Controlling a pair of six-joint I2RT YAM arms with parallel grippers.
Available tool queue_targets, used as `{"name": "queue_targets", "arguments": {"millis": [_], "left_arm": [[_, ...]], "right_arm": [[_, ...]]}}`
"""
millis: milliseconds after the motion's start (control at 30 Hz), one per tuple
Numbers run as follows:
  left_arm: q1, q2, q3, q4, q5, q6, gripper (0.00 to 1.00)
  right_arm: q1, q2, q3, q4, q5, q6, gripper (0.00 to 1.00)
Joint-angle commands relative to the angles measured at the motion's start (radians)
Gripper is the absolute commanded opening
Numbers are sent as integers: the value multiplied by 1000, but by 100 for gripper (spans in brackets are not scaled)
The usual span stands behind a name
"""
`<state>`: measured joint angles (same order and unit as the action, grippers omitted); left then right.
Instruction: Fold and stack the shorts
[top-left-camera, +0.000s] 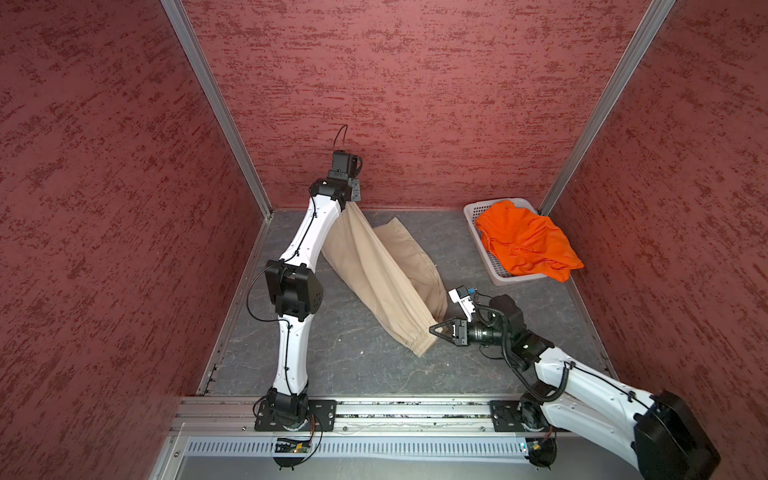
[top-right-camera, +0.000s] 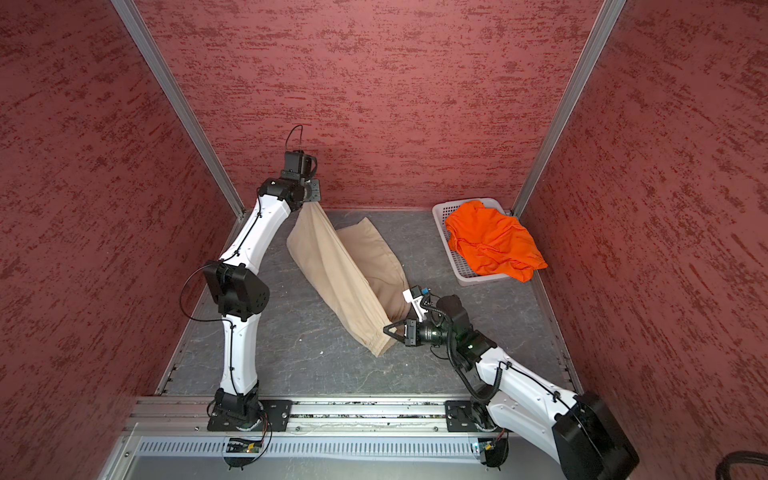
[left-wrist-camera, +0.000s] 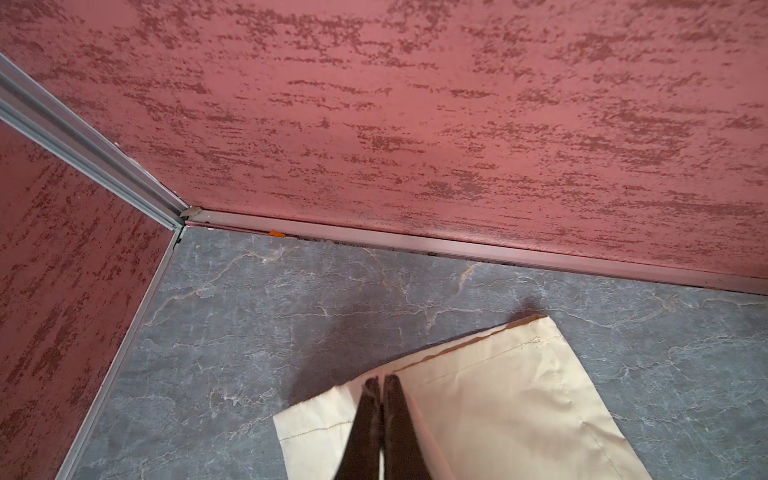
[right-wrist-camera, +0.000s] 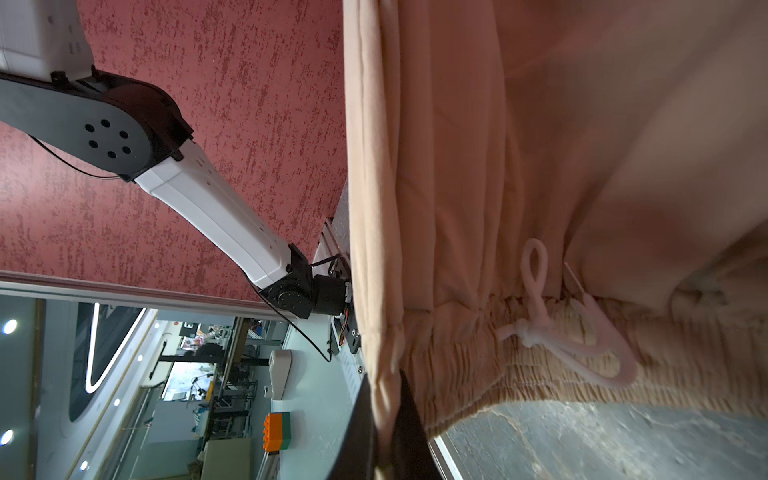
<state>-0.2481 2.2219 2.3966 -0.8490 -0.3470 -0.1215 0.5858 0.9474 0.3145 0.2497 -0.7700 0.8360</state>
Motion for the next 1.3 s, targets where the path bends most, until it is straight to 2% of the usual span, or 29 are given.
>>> {"name": "queue_targets", "arguments": {"millis": [0,600,1267], "left_arm": [[5,7,41,174,-96,45,0],[-59,-23,33,320,-101,119,0],[-74,112,85,410,-20,121,0]], "right_arm": [[-4,-29,-42,-28,-79,63,0],[-17,-100,-79,-46,-66,91,0],[-58,-90,-91,-98,-66,101,0]]}}
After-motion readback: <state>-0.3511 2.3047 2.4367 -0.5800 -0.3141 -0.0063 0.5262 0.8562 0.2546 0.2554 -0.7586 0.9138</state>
